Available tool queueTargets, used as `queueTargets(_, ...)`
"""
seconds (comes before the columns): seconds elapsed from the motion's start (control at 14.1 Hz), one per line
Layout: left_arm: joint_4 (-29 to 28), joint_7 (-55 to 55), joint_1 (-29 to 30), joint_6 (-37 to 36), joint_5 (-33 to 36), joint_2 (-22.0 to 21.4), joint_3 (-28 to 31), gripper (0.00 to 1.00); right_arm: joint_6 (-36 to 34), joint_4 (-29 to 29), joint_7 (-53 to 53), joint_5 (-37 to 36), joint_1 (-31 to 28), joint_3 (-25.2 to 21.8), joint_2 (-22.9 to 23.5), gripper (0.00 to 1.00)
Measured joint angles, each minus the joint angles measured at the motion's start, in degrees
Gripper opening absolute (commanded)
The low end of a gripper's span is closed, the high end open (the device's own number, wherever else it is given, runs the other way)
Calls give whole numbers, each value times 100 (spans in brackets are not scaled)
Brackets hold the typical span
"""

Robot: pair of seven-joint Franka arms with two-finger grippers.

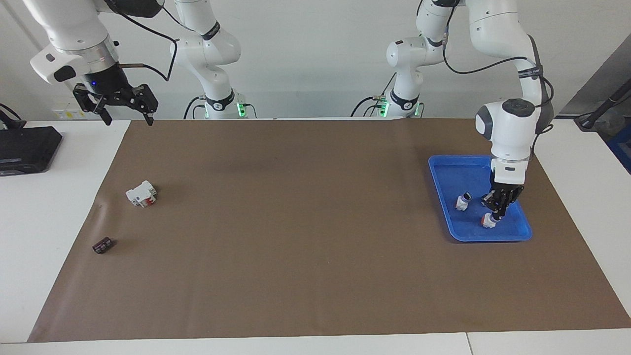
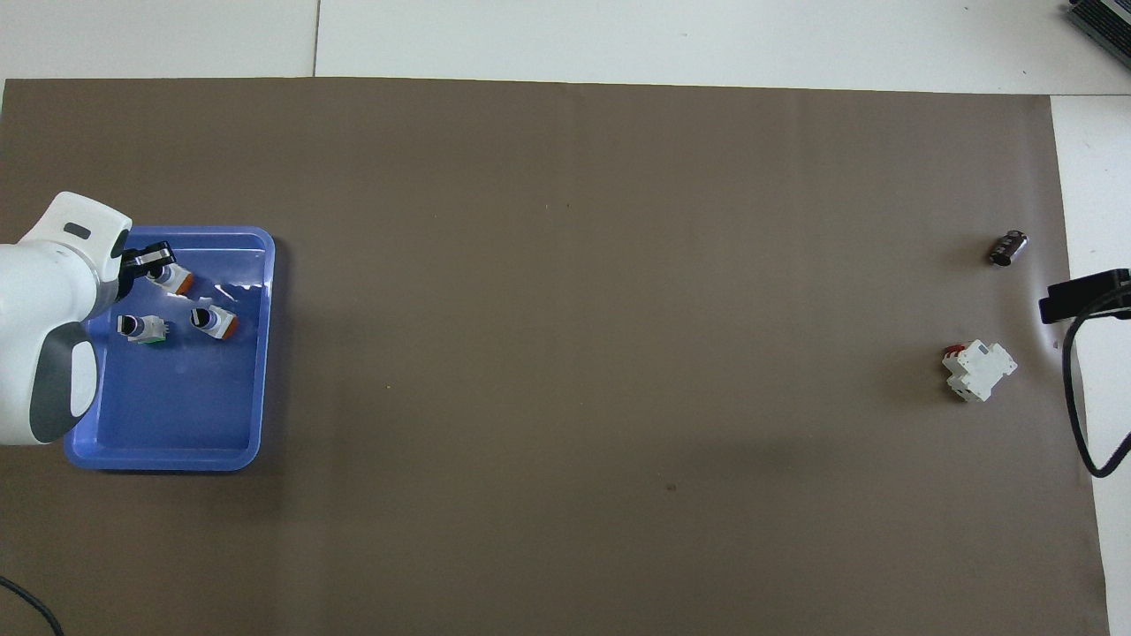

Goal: Turn and place switch with both arms

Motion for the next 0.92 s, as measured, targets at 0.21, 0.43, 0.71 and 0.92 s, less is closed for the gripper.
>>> queueTargets(0.21,561,38,-25,-1108,0,-158,-117,83,0,0,0,0,-1,-4,0,100)
queueTargets(0.43,1037,40,-148,-2050,-26,-346,-206,86,0,0,0,0,-1,-4,0,100)
queueTargets(0.71,1995,423,-451,-3522,-1024,-496,-270,86,0,0,98,5,-11,-9,-1,100)
queueTargets(0.92,2583,982,-470,-4547,-1593,-688,-288,88,0,0,654,354,-17,-27,-1,100)
